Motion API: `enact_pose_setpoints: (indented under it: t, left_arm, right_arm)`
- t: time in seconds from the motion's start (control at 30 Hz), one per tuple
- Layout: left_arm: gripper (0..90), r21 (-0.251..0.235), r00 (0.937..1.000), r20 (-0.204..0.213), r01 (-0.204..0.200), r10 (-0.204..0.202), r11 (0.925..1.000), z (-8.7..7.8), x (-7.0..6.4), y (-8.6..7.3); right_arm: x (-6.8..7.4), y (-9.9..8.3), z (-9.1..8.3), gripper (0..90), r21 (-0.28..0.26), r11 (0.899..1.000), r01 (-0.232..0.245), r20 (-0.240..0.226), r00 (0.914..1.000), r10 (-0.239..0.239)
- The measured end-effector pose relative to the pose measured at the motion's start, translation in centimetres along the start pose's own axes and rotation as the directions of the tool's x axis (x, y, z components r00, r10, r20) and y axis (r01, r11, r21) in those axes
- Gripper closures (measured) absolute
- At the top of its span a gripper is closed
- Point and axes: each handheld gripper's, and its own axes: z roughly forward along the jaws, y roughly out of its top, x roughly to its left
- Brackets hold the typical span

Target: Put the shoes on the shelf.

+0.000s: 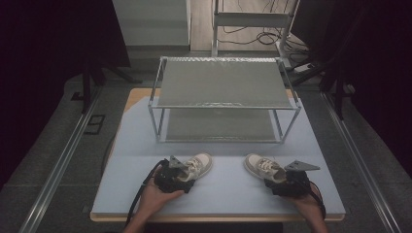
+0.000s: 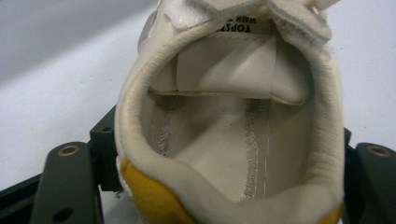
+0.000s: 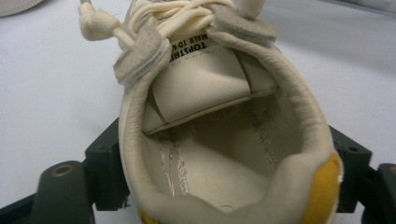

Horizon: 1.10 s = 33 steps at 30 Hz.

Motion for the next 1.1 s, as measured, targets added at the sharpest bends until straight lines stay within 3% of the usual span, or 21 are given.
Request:
enact_pose_setpoints:
  t: [0.07,0.27,0.37,0.5,0.7,0.83,1.1]
  left_arm:
    - [28.3,-0.003,1.0,-0.004,-0.007,0.007,1.0,0.0,-0.1,0.0]
    - [29.2,-0.027,1.0,0.007,0.0,0.0,0.9996,-0.4,0.0,0.1]
    - [29.2,-0.043,0.9996,0.025,0.01,-0.009,0.999,-0.8,0.1,0.2]
    - [29.2,-0.041,0.9996,0.027,0.006,-0.005,0.9991,-1.0,0.0,0.3]
    - [29.1,-0.029,0.9995,0.031,0.004,-0.003,0.9996,-0.8,0.1,0.2]
    - [29.1,-0.026,0.9995,0.029,0.008,-0.007,0.9996,-0.7,0.2,0.2]
    - [29.1,-0.055,0.9995,0.024,0.021,-0.02,0.9983,-1.3,0.5,0.3]
  right_arm:
    - [0.0,0.0,-0.2,23.9,0.003,1.0,0.005,-0.009,0.9999,-0.005]
    - [0.2,0.6,-1.0,27.9,-0.063,0.998,-0.021,-0.025,0.9995,0.02]
    - [0.7,0.8,-1.0,27.8,-0.037,0.999,0.008,-0.009,0.9999,-0.008]
    - [0.6,0.4,-0.6,26.7,-0.015,1.0,-0.013,-0.025,0.9996,0.013]
    - [0.5,0.2,0.0,23.5,0.012,1.0,0.0,-0.036,0.9994,0.0]
    - [0.8,0.6,0.4,27.2,0.04,0.998,0.056,-0.019,0.9983,-0.056]
    - [0.3,0.5,0.2,29.4,0.003,1.0,0.002,-0.033,0.9995,-0.002]
